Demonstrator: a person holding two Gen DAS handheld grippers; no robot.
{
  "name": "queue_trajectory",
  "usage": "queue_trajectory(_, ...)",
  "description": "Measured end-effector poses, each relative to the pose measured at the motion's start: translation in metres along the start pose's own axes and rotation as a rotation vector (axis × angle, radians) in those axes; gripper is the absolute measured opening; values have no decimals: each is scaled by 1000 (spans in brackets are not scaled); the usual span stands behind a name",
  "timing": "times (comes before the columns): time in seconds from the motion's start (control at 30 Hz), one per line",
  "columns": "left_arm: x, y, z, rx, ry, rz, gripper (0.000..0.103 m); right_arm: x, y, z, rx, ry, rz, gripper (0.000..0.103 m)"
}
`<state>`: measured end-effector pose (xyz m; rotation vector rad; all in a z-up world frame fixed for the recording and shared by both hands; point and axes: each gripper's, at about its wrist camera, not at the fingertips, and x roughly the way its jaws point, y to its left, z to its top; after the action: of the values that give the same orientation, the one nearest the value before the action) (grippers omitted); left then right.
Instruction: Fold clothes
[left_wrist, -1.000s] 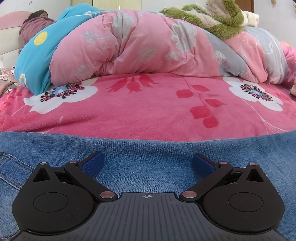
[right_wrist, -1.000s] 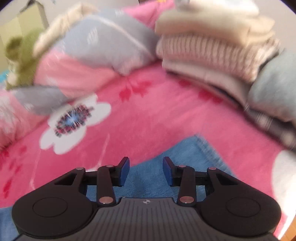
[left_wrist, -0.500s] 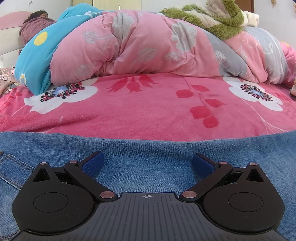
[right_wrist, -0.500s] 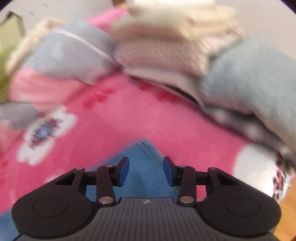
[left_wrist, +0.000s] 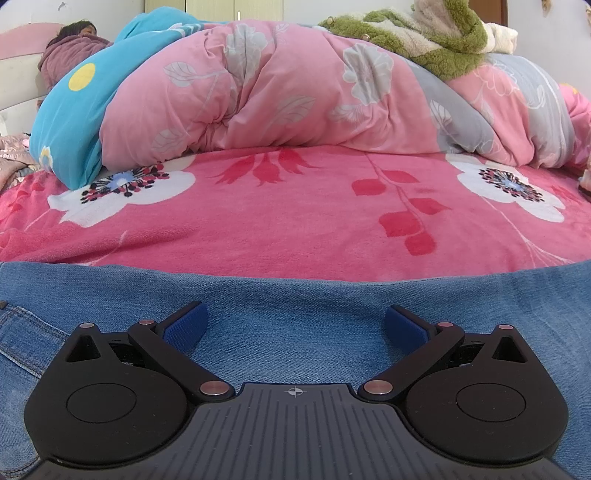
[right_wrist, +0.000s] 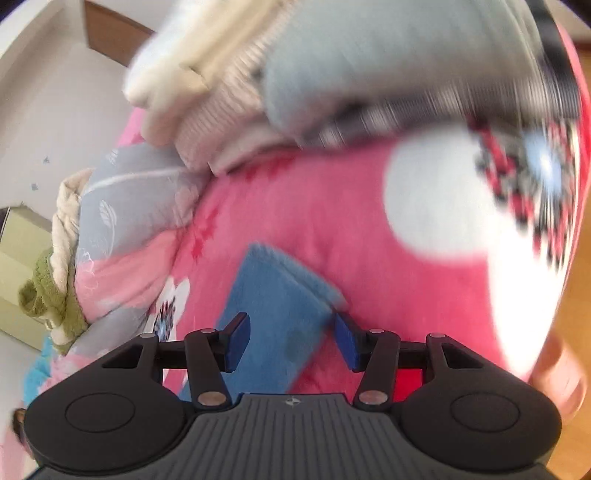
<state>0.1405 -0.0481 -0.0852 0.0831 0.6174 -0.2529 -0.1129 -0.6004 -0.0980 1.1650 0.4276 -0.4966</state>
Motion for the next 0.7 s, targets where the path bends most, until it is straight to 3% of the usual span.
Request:
queue_trajectory(0.27,0,0,0,-2,-2,1,103,23,-6,1,72,-7,37,52)
queue_trajectory(0.47,0,1,0,-4,-2,0,103,27,-1,-11,33,-9,29,49)
queue_trajectory(0.5,0,1,0,-5,-3,-1,103,30,-1,-9,33,-21,33,46)
queue_trajectory(0.6,-1,2,-1,-10,-5,-5,103,34,-2,-8,49,-46,41,17)
queue_trajectory(0.7,-1,2,-1,-11,-6,-6,103,28,7,-12,47,-63,63,10)
